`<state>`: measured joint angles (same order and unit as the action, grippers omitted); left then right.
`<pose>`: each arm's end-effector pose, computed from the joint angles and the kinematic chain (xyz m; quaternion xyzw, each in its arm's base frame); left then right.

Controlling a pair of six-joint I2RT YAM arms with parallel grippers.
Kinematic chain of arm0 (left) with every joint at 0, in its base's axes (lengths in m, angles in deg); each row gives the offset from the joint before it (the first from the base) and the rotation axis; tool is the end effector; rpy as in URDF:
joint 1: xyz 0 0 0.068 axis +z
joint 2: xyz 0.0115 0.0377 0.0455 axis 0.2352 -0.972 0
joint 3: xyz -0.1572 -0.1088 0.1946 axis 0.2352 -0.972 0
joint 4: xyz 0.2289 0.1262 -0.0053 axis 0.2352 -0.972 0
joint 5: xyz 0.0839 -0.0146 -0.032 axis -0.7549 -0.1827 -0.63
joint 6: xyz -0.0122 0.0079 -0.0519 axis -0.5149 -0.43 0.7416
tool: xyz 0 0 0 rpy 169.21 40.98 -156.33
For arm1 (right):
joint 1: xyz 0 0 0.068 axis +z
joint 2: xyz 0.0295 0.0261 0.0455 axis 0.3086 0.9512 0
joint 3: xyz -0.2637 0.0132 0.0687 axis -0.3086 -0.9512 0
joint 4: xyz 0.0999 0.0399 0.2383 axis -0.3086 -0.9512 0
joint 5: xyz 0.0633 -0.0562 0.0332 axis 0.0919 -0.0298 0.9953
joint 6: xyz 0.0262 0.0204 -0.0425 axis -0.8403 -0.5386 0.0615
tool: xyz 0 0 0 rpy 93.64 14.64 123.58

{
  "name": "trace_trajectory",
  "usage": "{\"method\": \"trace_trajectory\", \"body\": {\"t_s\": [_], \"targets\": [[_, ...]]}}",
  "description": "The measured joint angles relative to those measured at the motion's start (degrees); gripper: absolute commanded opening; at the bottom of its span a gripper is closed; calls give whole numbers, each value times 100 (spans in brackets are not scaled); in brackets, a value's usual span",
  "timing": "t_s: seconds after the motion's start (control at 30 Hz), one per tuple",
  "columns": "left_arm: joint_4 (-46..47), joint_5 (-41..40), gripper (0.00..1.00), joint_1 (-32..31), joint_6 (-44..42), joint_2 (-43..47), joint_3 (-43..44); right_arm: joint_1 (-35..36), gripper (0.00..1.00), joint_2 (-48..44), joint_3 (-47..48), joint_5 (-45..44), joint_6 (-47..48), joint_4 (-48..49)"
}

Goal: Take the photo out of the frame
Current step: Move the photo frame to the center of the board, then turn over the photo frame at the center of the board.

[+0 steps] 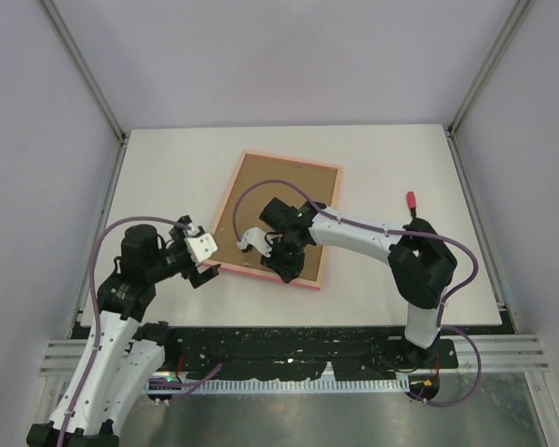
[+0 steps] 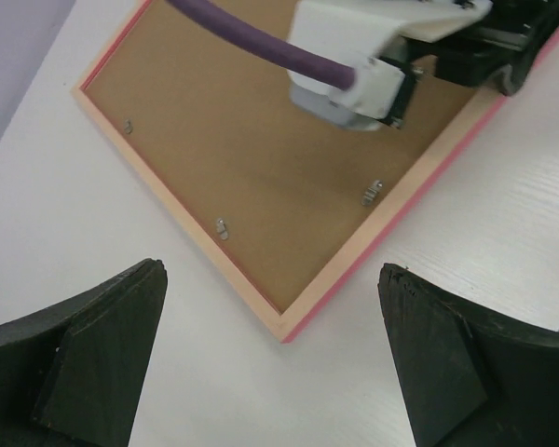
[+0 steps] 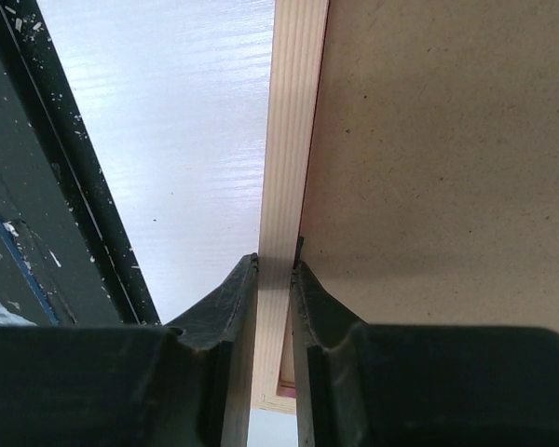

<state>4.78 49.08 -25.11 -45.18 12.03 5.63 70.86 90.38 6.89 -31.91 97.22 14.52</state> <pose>0.1321 -0.0460 0.2883 0.4687 0.6951 -0.1201 0.5318 0.2114 0.2982 0.2090 -0.6392 0.7404 0.1865 0.0923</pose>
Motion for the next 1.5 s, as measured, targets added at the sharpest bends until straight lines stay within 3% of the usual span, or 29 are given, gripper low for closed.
{"method": "trace_trajectory", "body": {"t_s": [0.3,0.73,1.0,1.33,1.5], "targets": [[-424,382,100,-321,-1080,227,-612,-142,8,118,24,192,2,-22],[1150,-1714,100,-1921,-1635,153,-2076,-164,8,136,44,262,2,-26],[2339,-2752,99,-2708,-1976,-367,-2511,-164,8,136,114,299,-2,-70],[3574,-3646,89,-3091,-2321,-1056,-2826,-229,8,133,118,428,2,-94],[4057,-3919,77,-3117,-2354,-1416,-2833,-249,8,129,140,496,20,-122]]}}
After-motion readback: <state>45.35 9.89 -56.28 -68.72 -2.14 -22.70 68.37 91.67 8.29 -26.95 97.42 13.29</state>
